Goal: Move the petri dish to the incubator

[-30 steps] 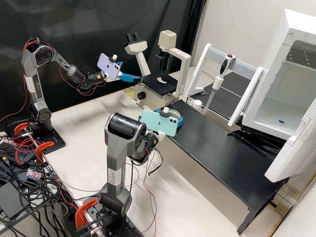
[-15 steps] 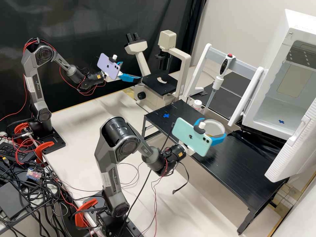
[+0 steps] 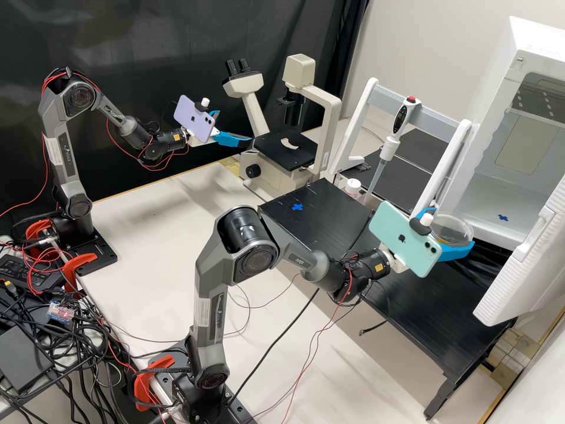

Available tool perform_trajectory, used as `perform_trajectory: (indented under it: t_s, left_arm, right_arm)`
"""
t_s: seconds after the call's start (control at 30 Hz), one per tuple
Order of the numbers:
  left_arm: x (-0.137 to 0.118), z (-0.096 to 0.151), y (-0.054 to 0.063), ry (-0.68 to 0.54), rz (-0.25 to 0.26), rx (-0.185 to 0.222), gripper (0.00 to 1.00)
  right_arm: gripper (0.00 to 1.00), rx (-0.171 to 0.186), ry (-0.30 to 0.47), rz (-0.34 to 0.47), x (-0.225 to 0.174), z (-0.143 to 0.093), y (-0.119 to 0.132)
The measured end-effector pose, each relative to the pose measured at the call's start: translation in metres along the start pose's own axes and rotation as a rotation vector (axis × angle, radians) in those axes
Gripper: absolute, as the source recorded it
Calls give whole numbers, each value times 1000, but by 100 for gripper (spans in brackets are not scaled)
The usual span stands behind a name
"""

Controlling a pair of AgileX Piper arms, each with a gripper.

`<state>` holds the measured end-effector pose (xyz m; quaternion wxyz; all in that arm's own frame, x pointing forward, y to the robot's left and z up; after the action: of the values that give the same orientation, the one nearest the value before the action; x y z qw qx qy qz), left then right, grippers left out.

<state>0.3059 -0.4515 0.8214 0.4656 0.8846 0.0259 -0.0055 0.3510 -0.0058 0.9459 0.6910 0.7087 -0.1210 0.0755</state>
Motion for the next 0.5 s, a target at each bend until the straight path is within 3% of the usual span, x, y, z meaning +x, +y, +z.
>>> perform_trajectory:
  t_s: [0.27, 0.5]
  left_arm:
    - [0, 0, 0, 0, 0, 0, 100]
    - [0, 0, 0, 0, 0, 0, 100]
  right_arm:
    - [0, 21, -83, 30, 63, -1, 9]
    - [0, 27, -122, -12, 109, -2, 3]
